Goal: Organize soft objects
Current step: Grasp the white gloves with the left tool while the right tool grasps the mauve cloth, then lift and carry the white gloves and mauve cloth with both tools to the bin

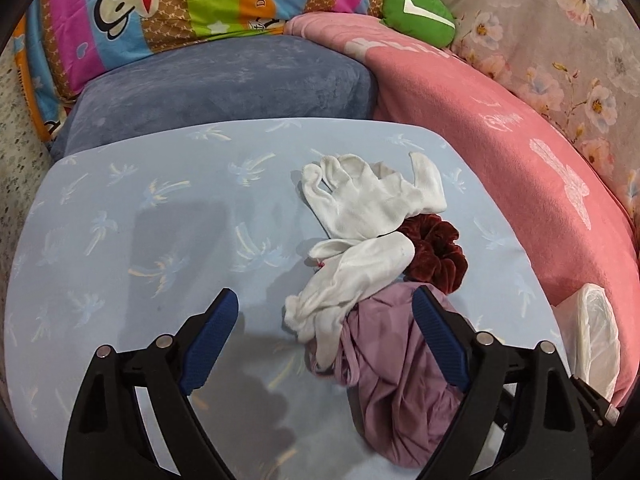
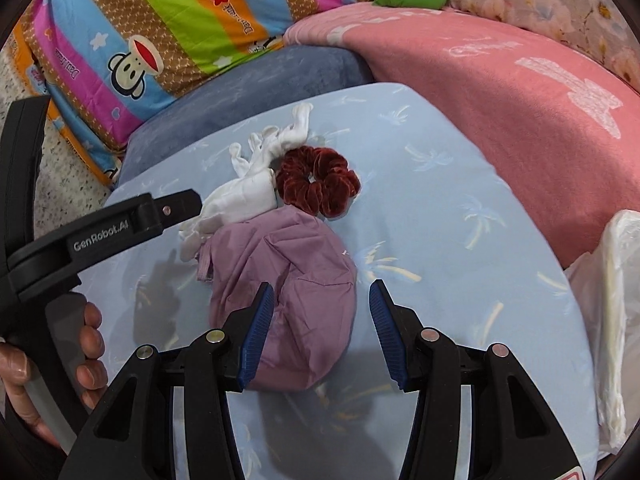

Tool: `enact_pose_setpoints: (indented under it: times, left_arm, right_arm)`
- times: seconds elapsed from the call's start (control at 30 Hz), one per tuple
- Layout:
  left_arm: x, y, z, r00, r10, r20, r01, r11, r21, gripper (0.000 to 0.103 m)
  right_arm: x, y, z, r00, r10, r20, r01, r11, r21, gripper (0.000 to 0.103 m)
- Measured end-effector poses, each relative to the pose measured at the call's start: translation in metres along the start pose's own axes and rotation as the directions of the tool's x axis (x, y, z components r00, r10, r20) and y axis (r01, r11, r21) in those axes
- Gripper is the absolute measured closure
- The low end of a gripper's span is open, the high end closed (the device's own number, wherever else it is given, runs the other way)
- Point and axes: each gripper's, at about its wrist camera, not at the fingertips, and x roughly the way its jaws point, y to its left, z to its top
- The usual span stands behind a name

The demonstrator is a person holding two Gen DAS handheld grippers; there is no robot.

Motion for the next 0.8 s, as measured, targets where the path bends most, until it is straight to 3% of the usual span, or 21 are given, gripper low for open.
enact_pose_setpoints:
  times: [0.13, 0.33, 0.43, 0.47, 0.57, 0.8]
  left_arm:
    - [0.016, 0.002, 0.002, 1.000, -0.015, -0.027, 0.015, 1.000, -0.007, 0.021]
    - [0.024, 0.007, 0.000, 0.995, -0.071, -0.065, 0.070, 0.997, -0.030, 0.062]
    - [0.019, 0.010, -0.003, 0.995, -0.084, -0.062, 0.081, 0.996, -0.044, 0.078]
    - [0.015, 0.011, -0.004, 0.995, -0.085, -0.059, 0.082, 0.995, -0.048, 0.081]
    - [0.007, 0.011, -0.006, 0.996, -0.082, -0.046, 0.079, 0.995, -0.052, 0.088]
    - [-0.024, 0.001, -0.007, 0.996, -0.088, -0.007, 0.087, 0.995, -0.040, 0.090]
  right_arm:
    - [0.016, 0.000, -0.002, 1.000, -0.005, -0.023, 0.006, 1.000, 0.007, 0.052]
    - [0.031, 0.000, -0.009, 0.999, -0.014, -0.051, 0.014, 1.000, -0.002, 0.053]
    - [0.034, 0.000, -0.009, 0.998, -0.005, -0.064, 0.004, 1.000, -0.013, 0.069]
    - [0.035, -0.001, -0.010, 0.997, 0.004, -0.074, -0.005, 1.000, -0.012, 0.078]
    - [0.031, -0.001, -0.011, 0.997, 0.014, -0.077, -0.016, 1.000, -0.014, 0.092]
    - [0.001, 0.001, -0.019, 0.999, 0.036, -0.005, -0.036, 0.999, -0.014, 0.096]
